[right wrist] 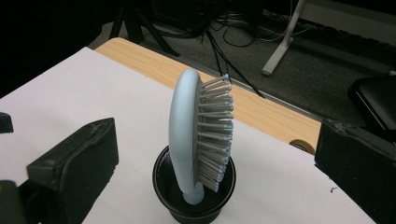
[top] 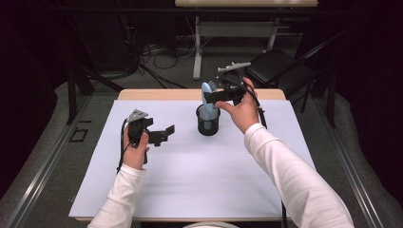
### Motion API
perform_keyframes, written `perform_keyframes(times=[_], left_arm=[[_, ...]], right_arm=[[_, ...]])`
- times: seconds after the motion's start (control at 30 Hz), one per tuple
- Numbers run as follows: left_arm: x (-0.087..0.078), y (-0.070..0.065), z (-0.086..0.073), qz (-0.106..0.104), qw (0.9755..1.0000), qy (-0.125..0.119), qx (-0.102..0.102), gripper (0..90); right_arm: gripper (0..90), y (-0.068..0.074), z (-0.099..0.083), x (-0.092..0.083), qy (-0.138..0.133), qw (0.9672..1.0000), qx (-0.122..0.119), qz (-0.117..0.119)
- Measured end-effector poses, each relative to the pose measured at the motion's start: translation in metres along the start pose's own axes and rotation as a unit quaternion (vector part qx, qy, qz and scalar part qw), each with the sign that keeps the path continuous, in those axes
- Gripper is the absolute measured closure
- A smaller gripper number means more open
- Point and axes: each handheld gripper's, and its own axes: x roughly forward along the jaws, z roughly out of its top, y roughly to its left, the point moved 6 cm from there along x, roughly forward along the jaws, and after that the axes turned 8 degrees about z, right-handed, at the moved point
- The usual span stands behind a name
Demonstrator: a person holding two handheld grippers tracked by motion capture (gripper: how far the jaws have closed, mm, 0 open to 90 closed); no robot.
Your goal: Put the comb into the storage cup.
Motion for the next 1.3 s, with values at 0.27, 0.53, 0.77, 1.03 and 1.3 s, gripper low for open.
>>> perform_keyframes(times=[0.27, 0.53, 0.77, 1.03, 1.3], left_arm=[[-0.008, 0.000, 0.006, -0.005, 1.0000, -0.007, 0.003, 0.6], [-0.014, -0.002, 0.010, -0.010, 0.9998, -0.010, 0.012, 0.6], [-0.020, -0.009, 0.016, -0.024, 0.9994, -0.014, 0.019, 0.6], [-0.029, -0.013, 0.023, -0.033, 0.9990, -0.019, 0.024, 0.6], [-0.031, -0.018, 0.024, -0.039, 0.9985, -0.015, 0.036, 0.6]], right_arm=[[0.0, 0.000, -0.006, -0.012, -0.004, 0.9999, -0.003, 0.011], [0.0, -0.002, -0.017, -0.024, -0.002, 0.9998, -0.011, 0.015], [0.0, -0.003, -0.034, -0.038, 0.005, 0.9997, -0.011, 0.021], [0.0, -0.014, -0.055, -0.057, -0.002, 0.9998, -0.020, 0.005], [0.0, -0.018, -0.074, -0.082, -0.014, 0.9997, -0.015, 0.012]])
